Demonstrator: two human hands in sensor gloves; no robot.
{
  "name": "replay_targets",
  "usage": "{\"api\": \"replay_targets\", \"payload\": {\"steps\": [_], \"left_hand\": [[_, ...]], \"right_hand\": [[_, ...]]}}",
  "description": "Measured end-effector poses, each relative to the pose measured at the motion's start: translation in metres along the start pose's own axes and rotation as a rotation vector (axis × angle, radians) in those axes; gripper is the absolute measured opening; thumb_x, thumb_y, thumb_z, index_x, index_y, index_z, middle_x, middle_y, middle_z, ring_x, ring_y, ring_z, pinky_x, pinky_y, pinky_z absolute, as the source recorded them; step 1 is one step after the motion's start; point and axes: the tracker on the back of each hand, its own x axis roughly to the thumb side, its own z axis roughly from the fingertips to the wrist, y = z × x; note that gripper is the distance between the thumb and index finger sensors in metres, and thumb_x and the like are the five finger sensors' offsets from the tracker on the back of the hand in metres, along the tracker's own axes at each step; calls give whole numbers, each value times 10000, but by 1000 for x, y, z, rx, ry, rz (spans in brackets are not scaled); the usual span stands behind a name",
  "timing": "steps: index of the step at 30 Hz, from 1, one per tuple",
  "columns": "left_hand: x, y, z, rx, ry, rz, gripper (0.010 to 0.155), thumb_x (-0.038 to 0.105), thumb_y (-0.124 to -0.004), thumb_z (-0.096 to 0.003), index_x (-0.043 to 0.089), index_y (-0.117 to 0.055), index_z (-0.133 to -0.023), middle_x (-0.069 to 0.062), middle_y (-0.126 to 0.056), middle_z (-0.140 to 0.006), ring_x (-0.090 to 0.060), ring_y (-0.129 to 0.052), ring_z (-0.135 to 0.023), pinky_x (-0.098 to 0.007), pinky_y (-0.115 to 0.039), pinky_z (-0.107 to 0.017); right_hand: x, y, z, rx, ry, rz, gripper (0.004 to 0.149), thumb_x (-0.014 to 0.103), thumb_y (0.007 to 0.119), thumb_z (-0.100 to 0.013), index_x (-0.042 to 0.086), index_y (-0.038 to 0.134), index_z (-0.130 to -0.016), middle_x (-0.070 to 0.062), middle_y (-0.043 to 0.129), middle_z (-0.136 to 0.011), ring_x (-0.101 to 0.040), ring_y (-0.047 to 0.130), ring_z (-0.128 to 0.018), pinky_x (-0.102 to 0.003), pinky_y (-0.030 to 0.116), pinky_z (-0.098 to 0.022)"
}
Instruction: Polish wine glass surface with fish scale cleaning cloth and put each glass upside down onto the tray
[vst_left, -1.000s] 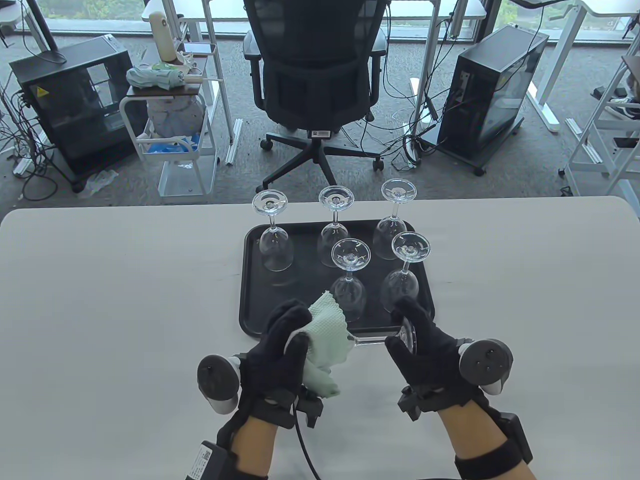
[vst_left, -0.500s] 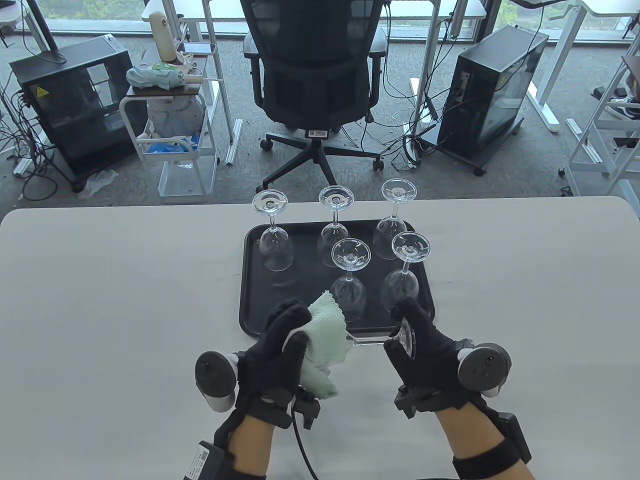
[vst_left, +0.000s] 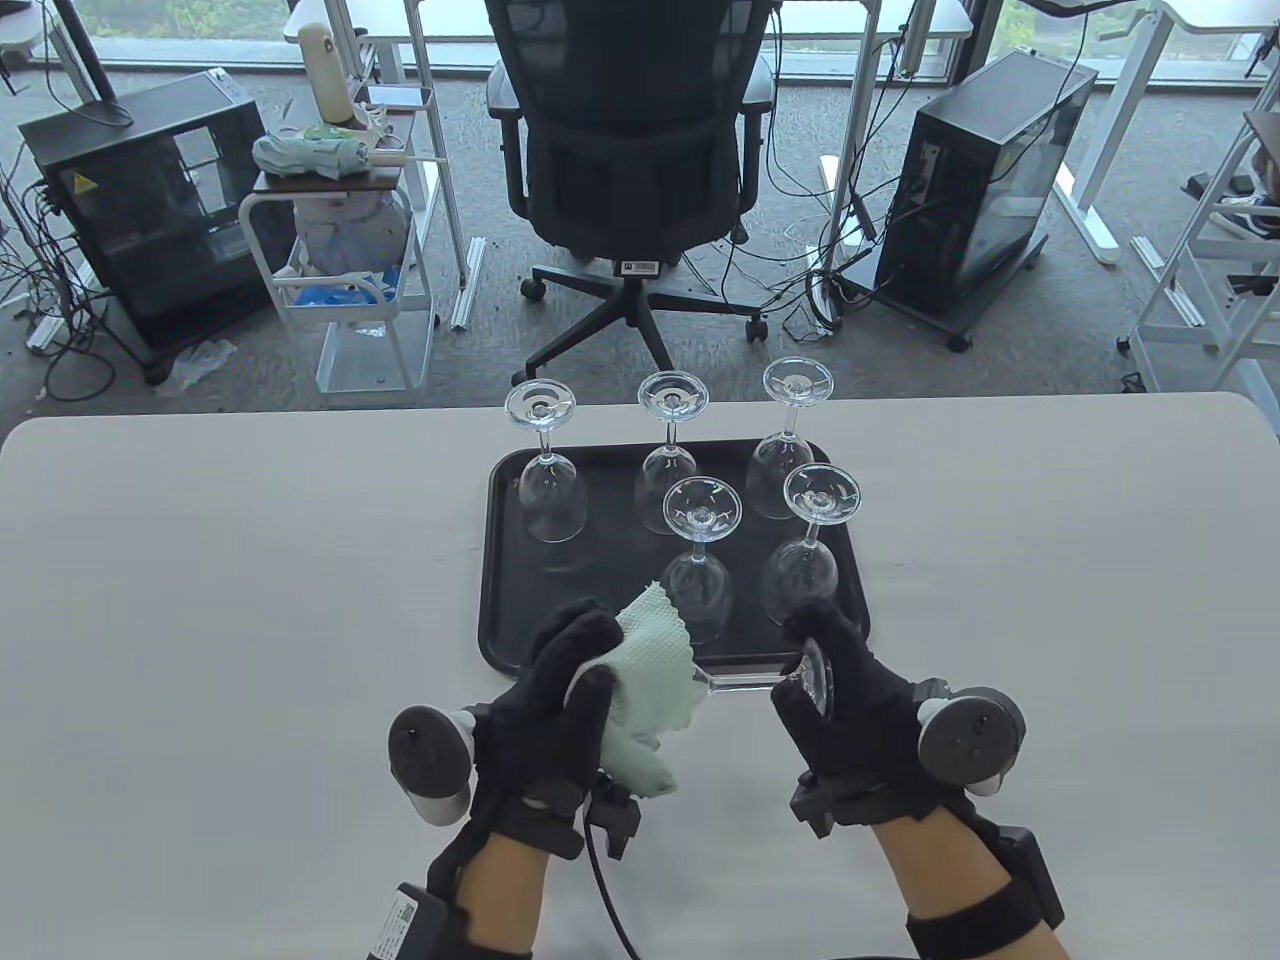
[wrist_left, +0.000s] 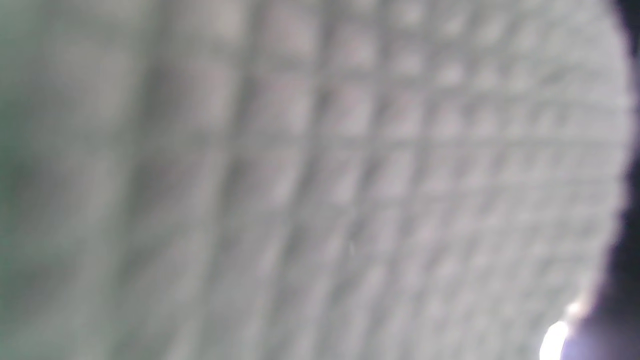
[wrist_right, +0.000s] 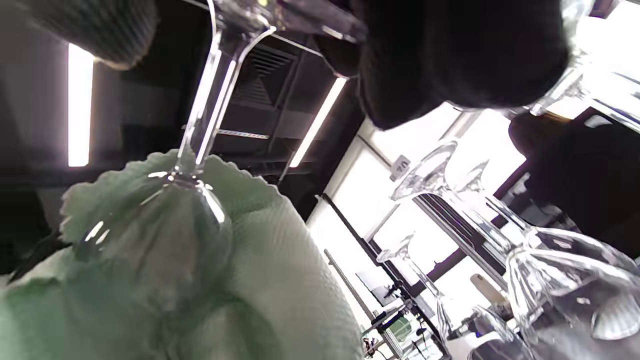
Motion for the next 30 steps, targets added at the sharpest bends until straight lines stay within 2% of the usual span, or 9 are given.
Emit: {"api": "replay_targets", "payload": {"steps": [3, 8, 9, 10, 15, 17, 22, 24, 30], "left_hand": [[-6, 0, 0, -55, 80, 87, 587, 680, -665, -552, 337, -659, -1028, -48, -589, -1129, -370, -679, -969, -574, -837, -487], [0, -5, 1, -30, -39, 9, 597, 690, -679, -526, 362, -652, -1024, -32, -565, -1140, -357, -667, -984, -571, -834, -503], [2, -5, 1, -14, -74, -36, 599, 693, -681, -519, 365, -654, -1019, -28, -569, -1137, -352, -673, -982, -567, -837, -504], [2, -4, 1, -7, -77, -50, 599, 695, -681, -514, 364, -661, -1013, -26, -582, -1131, -350, -689, -972, -562, -846, -492], [-6, -1, 1, -1, 35, 16, 587, 685, -681, -533, 344, -681, -1010, -40, -619, -1115, -363, -716, -951, -564, -860, -465], [-9, -1, 2, -21, 52, 48, 590, 684, -677, -542, 339, -665, -1021, -43, -601, -1123, -365, -700, -960, -567, -848, -477], [-5, -7, 3, -15, -13, 12, 596, 687, -678, -530, 351, -653, -1021, -38, -573, -1135, -360, -679, -977, -571, -839, -503], [-3, -6, 3, 13, -40, -39, 595, 689, -681, -519, 356, -665, -1011, -31, -591, -1127, -354, -697, -967, -565, -851, -490], [-6, -2, 1, -25, 54, 51, 583, 675, -667, -547, 339, -666, -1023, -44, -594, -1131, -368, -696, -966, -577, -845, -486]], "right_hand": [[5, 0, 2, -27, -127, 148, 896, 654, 782, -454, 264, 243, -1055, -183, 555, -1023, -332, 914, -588, -403, 920, -364], [-7, 1, 1, -35, 126, -105, 758, 681, 711, -484, 271, 416, -1049, -199, 683, -911, -299, 921, -461, -352, 894, -245], [-10, 2, 1, 14, 227, -197, 763, 692, 695, -486, 261, 429, -1056, -207, 692, -904, -306, 916, -451, -360, 883, -237], [-11, 2, 1, 41, 224, -209, 773, 689, 704, -485, 255, 422, -1059, -216, 678, -913, -325, 908, -462, -379, 876, -248], [-2, 1, 3, -7, -50, 75, 881, 669, 758, -458, 248, 278, -1064, -198, 582, -1004, -355, 912, -558, -419, 908, -340], [-1, 1, 3, -21, -76, 98, 884, 664, 775, -452, 259, 275, -1058, -196, 580, -1002, -344, 919, -548, -406, 916, -331], [-9, -1, 2, -32, 141, -82, 766, 684, 716, -483, 251, 434, -1048, -208, 698, -895, -297, 932, -431, -351, 897, -220], [-11, 0, 2, 43, 228, -175, 770, 677, 708, -492, 241, 426, -1060, -224, 681, -907, -326, 914, -445, -380, 878, -235], [-1, -1, 4, -21, -102, 118, 895, 655, 772, -458, 272, 230, -1059, -179, 513, -1056, -350, 894, -610, -430, 896, -385]]}}
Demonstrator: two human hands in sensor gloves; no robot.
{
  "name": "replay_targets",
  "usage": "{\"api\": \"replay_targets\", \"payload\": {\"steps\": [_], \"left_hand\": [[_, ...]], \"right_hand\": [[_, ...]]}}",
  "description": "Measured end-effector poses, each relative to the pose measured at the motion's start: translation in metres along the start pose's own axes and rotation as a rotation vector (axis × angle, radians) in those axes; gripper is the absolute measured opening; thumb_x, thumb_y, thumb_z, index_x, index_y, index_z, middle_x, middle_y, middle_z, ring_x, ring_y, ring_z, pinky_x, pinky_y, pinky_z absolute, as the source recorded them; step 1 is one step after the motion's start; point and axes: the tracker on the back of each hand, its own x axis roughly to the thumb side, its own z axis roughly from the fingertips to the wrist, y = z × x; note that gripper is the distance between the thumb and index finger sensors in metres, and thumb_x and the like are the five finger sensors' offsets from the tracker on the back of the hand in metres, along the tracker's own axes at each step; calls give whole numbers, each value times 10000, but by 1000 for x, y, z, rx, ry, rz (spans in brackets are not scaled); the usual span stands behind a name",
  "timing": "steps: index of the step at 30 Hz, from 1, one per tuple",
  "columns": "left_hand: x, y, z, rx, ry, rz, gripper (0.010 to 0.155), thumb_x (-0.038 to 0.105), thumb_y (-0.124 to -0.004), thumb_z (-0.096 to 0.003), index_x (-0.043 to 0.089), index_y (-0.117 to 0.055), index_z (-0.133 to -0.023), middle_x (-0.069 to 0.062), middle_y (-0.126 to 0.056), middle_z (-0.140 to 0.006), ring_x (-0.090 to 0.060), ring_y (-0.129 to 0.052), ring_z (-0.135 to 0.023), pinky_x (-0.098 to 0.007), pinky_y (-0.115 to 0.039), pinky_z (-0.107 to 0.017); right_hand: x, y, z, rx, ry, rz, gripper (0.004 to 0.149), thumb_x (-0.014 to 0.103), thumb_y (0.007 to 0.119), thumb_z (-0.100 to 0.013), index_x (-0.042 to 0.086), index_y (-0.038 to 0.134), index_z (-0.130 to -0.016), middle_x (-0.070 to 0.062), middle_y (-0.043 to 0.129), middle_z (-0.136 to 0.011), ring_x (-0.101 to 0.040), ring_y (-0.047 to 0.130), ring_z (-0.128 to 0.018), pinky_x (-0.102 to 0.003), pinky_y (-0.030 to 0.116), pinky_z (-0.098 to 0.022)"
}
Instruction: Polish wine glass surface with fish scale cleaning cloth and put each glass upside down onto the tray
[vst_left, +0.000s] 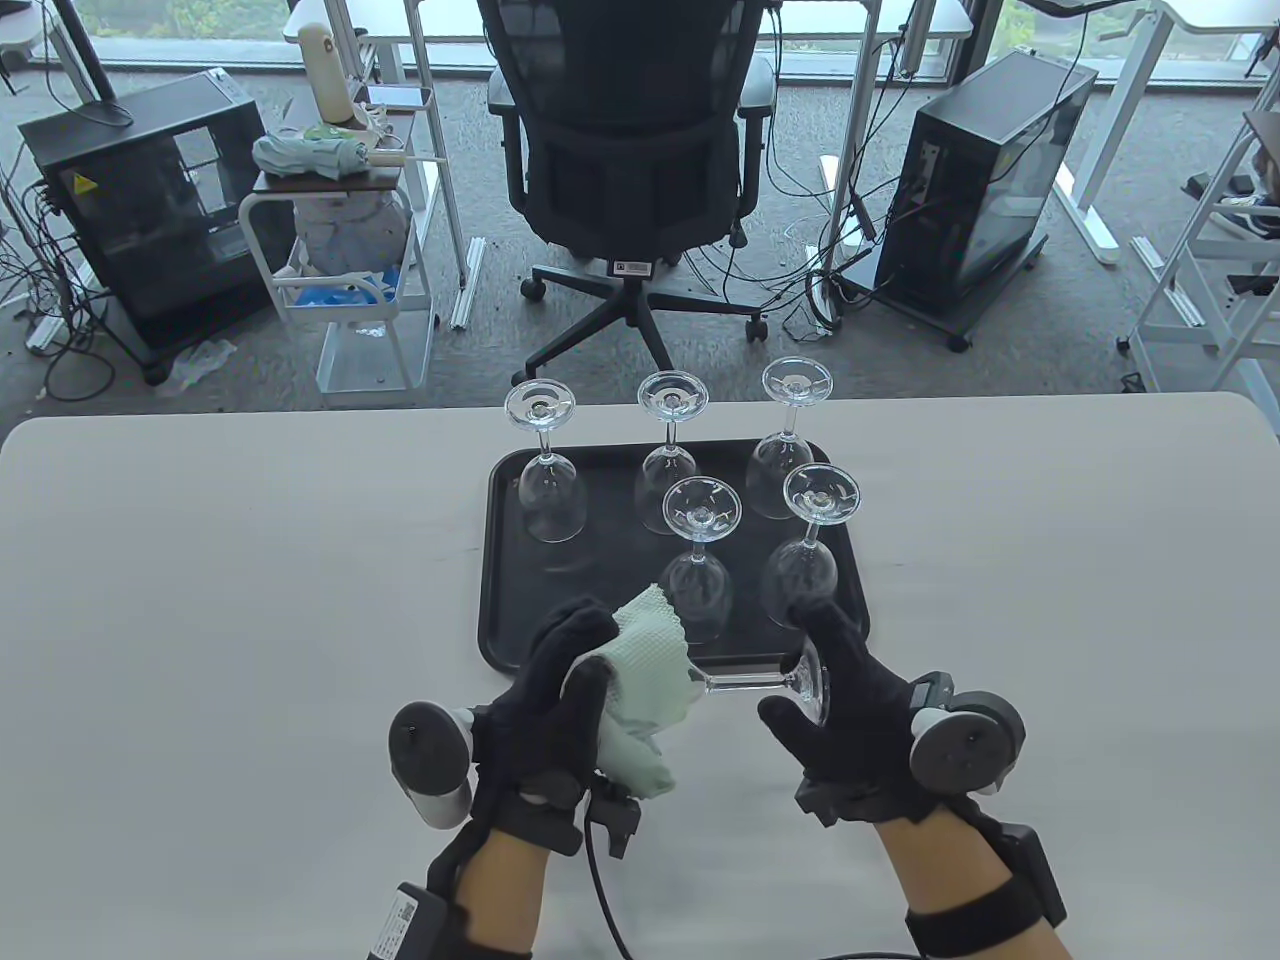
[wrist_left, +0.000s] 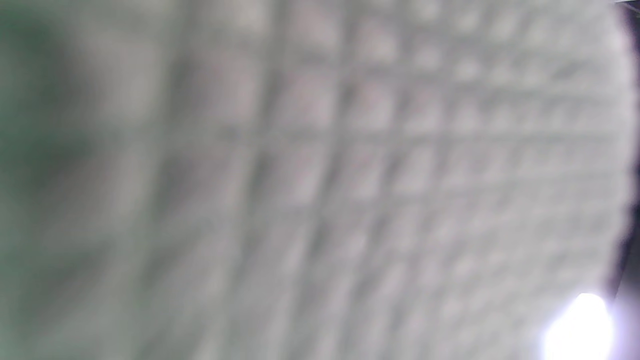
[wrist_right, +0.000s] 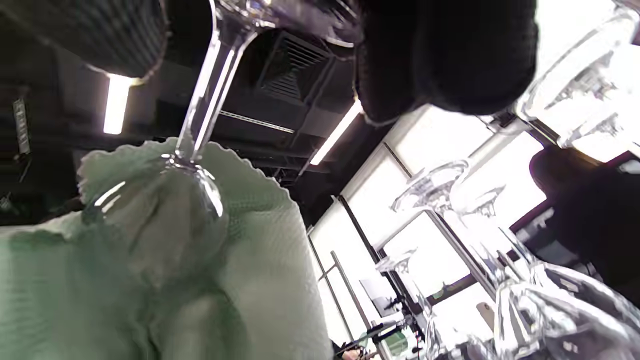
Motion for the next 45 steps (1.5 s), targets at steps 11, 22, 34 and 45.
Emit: {"api": "replay_targets", "payload": {"steps": [11, 22, 34, 45], "left_hand": [[-1, 14, -2, 60, -43, 18, 551, 563, -630, -570, 243, -706, -1012, -43, -651, -1124, -374, -697, -1002, -628, -754, -637], [9, 144, 19, 417, -19, 26, 489, 474, -659, -587, 134, -841, -889, -116, -812, -996, -396, -828, -878, -602, -781, -615], [15, 155, 20, 412, -46, 64, 490, 478, -655, -590, 137, -846, -885, -111, -821, -991, -392, -836, -875, -597, -789, -613], [8, 147, 17, 381, -29, 96, 492, 486, -650, -592, 144, -843, -889, -102, -818, -997, -388, -833, -880, -591, -789, -616]], "right_hand": [[-17, 7, 6, -70, 325, -284, 693, 613, 619, -527, 241, 401, -1070, -218, 648, -940, -351, 895, -491, -399, 871, -274], [-27, -1, 9, -114, 384, -270, 751, 629, 641, -526, 253, 287, -1071, -214, 649, -940, -346, 893, -488, -396, 869, -271], [42, 33, -35, 7, 164, 190, 741, 703, 752, -524, 273, 367, -988, -190, 571, -981, -306, 828, -576, -390, 832, -346], [69, 160, -134, 308, 262, 655, 731, 717, 760, -516, 252, 435, -978, -192, 569, -993, -316, 828, -596, -388, 837, -357]]}}
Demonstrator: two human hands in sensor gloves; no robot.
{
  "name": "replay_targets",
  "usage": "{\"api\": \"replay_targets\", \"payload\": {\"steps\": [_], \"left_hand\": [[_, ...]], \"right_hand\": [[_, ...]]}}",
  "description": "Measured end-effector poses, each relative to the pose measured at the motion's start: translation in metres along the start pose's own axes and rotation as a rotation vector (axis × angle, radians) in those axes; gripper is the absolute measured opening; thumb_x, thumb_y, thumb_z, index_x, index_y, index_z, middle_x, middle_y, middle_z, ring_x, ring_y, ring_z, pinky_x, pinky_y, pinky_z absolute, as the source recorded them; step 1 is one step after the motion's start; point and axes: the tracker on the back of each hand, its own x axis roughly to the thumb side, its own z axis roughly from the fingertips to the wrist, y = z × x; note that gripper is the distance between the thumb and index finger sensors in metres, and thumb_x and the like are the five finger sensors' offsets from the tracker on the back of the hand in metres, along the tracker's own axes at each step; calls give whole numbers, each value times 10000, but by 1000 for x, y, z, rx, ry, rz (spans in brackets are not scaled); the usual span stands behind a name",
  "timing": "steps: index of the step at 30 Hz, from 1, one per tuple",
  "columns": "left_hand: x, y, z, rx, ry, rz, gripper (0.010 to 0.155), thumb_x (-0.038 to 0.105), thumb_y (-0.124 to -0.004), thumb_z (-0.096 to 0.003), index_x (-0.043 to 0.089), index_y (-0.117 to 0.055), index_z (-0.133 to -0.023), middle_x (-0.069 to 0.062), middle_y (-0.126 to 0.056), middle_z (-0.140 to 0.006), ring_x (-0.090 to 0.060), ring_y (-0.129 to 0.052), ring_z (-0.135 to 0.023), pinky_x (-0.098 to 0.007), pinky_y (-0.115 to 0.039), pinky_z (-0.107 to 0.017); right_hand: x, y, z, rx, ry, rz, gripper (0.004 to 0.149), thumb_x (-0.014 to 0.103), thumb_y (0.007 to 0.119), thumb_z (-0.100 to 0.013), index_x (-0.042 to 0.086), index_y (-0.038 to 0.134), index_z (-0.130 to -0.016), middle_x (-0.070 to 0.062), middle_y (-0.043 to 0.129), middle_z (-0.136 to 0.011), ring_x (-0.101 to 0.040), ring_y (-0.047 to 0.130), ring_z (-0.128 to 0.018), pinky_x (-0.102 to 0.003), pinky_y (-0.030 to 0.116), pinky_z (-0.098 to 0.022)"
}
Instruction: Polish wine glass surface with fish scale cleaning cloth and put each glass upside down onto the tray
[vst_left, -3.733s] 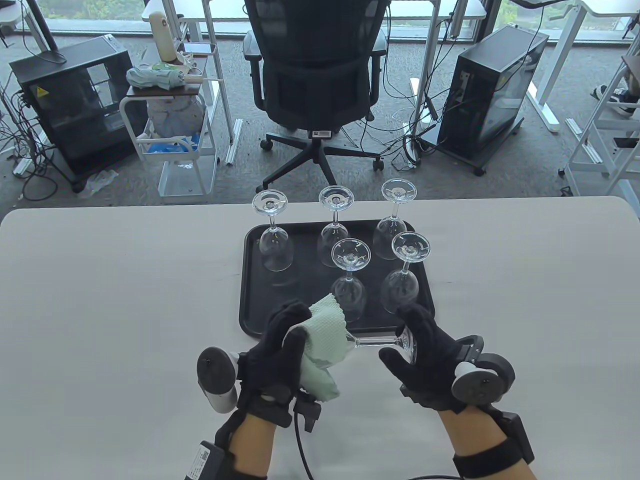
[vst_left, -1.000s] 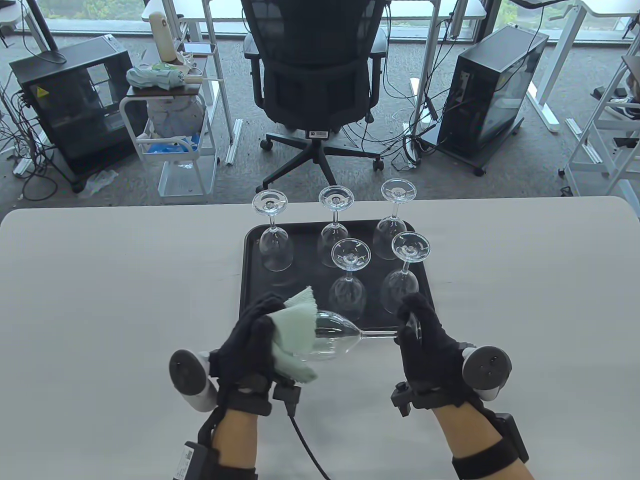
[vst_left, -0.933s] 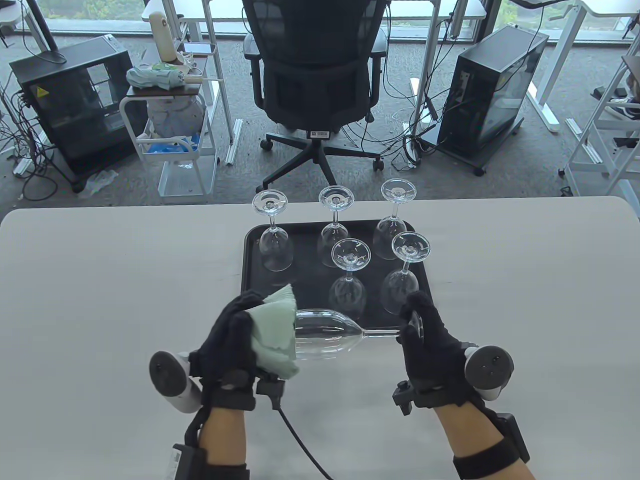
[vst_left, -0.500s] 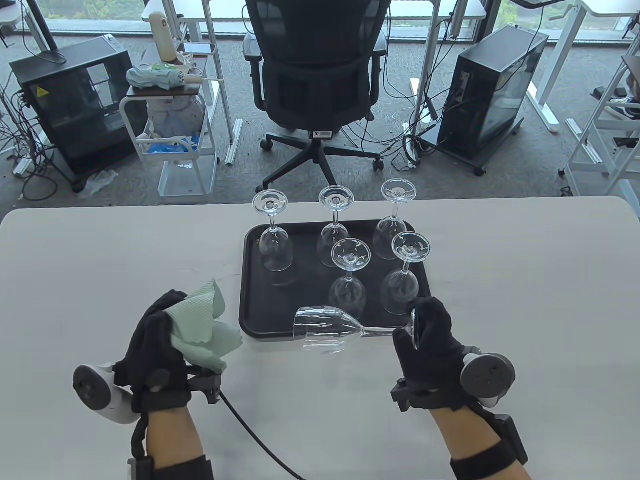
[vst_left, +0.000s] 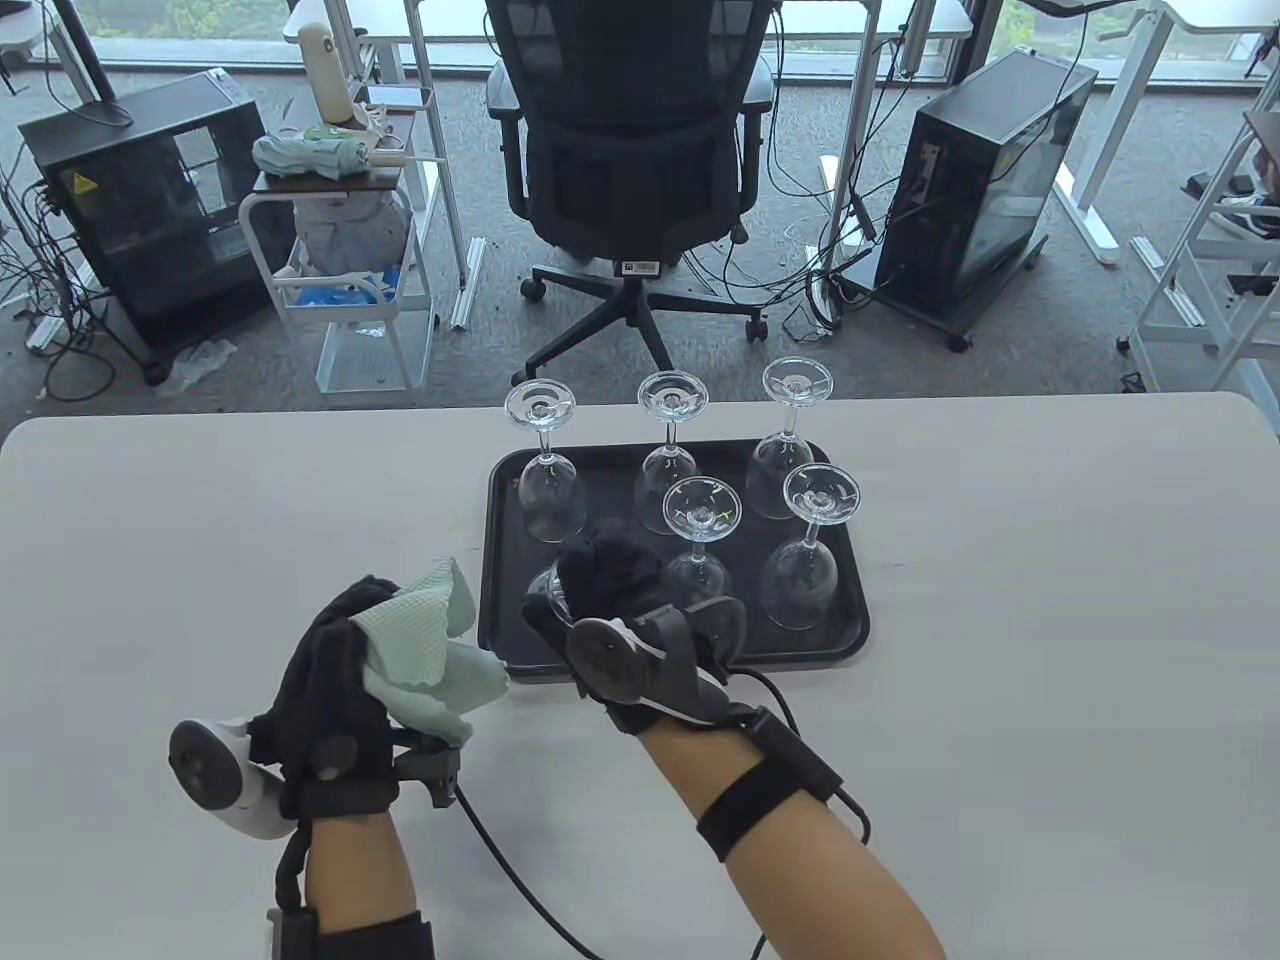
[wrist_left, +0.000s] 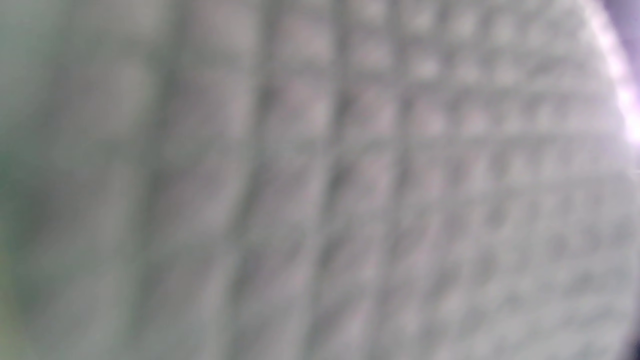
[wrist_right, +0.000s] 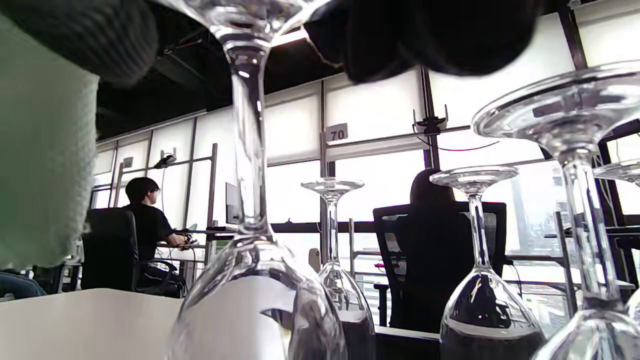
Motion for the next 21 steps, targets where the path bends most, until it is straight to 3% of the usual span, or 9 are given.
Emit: {"api": "replay_targets", "payload": {"steps": [5, 8, 10, 13, 15, 17, 21], "left_hand": [[-1, 2, 0, 7, 2, 37, 492, 489, -648, -593, 148, -839, -892, -97, -813, -1002, -388, -829, -884, -591, -786, -619], [1, 2, 1, 9, -8, 63, 492, 494, -641, -596, 153, -835, -892, -92, -811, -1003, -386, -826, -887, -591, -783, -623], [2, 3, 1, 12, -13, 65, 493, 494, -640, -596, 153, -834, -893, -91, -810, -1003, -385, -826, -888, -592, -782, -624], [3, 3, 1, 10, -16, 69, 493, 495, -639, -596, 154, -833, -894, -88, -809, -1005, -385, -825, -890, -591, -782, -626], [3, 3, 1, 9, -15, 71, 493, 496, -639, -597, 154, -833, -895, -89, -809, -1005, -385, -823, -891, -592, -781, -626], [3, 3, 1, 10, -11, 68, 494, 497, -637, -596, 156, -830, -897, -89, -805, -1008, -386, -821, -893, -593, -780, -626], [2, 3, 1, 11, -1, 51, 495, 496, -636, -598, 155, -826, -903, -88, -798, -1014, -388, -815, -898, -595, -774, -632]], "right_hand": [[11, 18, -20, 77, 84, 16, 717, 715, 767, -514, 249, 481, -978, -191, 599, -995, -324, 837, -597, -393, 841, -357], [15, 20, -32, 134, 95, 23, 745, 741, 738, -505, 272, 503, -1034, -179, 546, -1102, -412, 785, -768, -454, 829, -452], [14, 26, -37, 249, 115, 9, 789, 767, 702, -492, 292, 511, -1093, -119, 416, -1179, -470, 625, -943, -549, 731, -602], [10, 22, -35, 244, 149, -71, 792, 772, 699, -486, 315, 497, -1101, -119, 389, -1179, -475, 593, -967, -567, 716, -615], [7, 12, -31, 219, 122, -113, 810, 774, 692, -488, 361, 388, -1116, -113, 348, -1186, -473, 571, -979, -574, 700, -626], [2, -3, -24, 176, 89, -165, 821, 759, 681, -495, 329, 360, -1116, -112, 367, -1182, -461, 573, -980, -567, 699, -631], [-40, -56, 25, 48, -27, -418, 698, 673, 671, -528, 291, 530, -1094, -114, 479, -1166, -453, 604, -973, -577, 701, -627]]}}
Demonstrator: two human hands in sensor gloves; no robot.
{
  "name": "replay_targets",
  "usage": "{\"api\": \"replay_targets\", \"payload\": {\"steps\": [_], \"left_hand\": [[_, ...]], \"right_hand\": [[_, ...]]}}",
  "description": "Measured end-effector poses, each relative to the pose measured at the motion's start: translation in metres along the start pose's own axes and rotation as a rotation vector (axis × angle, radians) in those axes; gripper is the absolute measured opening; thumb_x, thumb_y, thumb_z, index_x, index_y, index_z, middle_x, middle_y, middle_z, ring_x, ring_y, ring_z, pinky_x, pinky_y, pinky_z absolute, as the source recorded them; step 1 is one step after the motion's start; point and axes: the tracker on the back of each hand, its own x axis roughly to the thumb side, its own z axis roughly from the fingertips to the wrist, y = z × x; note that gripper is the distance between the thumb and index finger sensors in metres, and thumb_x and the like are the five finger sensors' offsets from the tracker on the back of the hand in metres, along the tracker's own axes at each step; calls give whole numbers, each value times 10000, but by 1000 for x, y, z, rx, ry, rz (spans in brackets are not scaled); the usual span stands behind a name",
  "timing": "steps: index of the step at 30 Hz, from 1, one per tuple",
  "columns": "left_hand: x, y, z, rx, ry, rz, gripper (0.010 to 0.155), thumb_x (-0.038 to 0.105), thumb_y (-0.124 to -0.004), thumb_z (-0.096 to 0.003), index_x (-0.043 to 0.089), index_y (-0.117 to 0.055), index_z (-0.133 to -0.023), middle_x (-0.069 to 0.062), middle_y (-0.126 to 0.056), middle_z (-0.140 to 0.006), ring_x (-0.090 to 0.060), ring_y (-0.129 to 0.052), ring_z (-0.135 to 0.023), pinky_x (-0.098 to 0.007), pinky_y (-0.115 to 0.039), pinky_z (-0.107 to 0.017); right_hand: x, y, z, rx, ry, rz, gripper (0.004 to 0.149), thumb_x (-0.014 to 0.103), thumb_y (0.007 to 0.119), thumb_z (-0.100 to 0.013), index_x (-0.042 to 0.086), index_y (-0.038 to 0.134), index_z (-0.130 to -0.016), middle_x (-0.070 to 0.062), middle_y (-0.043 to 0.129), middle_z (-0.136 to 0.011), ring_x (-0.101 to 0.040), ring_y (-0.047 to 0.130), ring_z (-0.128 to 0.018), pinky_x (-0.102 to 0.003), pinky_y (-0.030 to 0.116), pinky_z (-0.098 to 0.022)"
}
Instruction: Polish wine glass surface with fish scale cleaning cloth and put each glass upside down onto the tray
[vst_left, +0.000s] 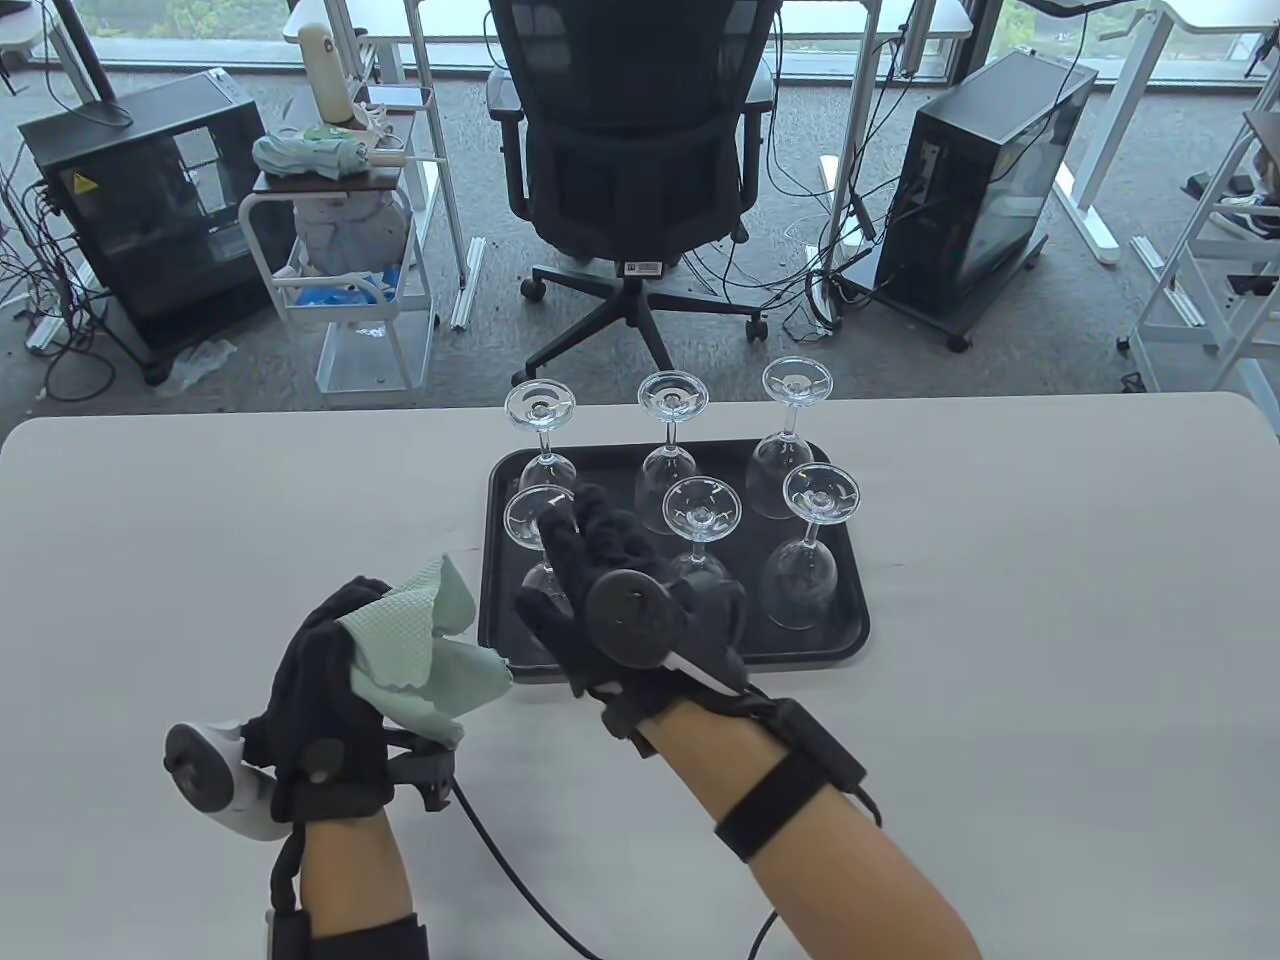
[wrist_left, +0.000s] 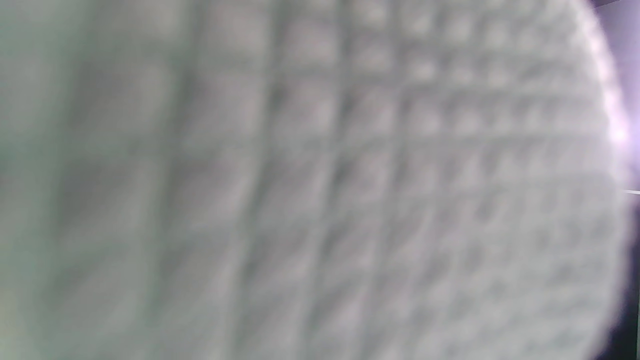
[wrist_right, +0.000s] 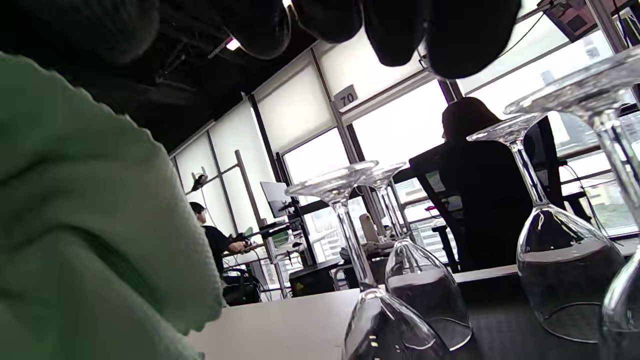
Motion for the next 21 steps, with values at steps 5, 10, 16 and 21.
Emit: {"api": "replay_targets", "payload": {"steps": [5, 10, 16, 21], "left_hand": [[-1, -1, 0, 0, 6, -25, 498, 497, -635, -596, 155, -825, -905, -90, -798, -1015, -387, -811, -902, -598, -771, -633], [-7, -2, -2, 0, 40, -104, 504, 499, -639, -594, 161, -806, -930, -87, -769, -1042, -395, -779, -928, -618, -740, -649], [-29, -8, -14, 6, 201, -446, 518, 508, -640, -592, 188, -757, -982, -69, -699, -1102, -400, -668, -1005, -651, -642, -709], [2, -33, -59, -2, 34, -998, 531, 534, -646, -550, 254, -712, -996, -26, -627, -1131, -350, -579, -1059, -658, -552, -764]], "right_hand": [[-91, -50, 60, -148, 138, 136, 673, 659, 656, -540, 261, 583, -1078, -130, 599, -1127, -446, 691, -933, -560, 740, -602], [-190, -61, 115, -168, 350, 122, 657, 625, 656, -551, 247, 574, -1082, -131, 527, -1149, -460, 518, -1009, -623, 613, -663], [-227, -48, 133, -108, 413, -97, 678, 631, 680, -544, 230, 579, -1082, -158, 528, -1146, -474, 419, -1030, -670, 510, -682], [-229, -41, 133, -85, 396, -80, 687, 646, 680, -535, 238, 582, -1079, -154, 537, -1143, -471, 445, -1024, -663, 534, -676]]}}
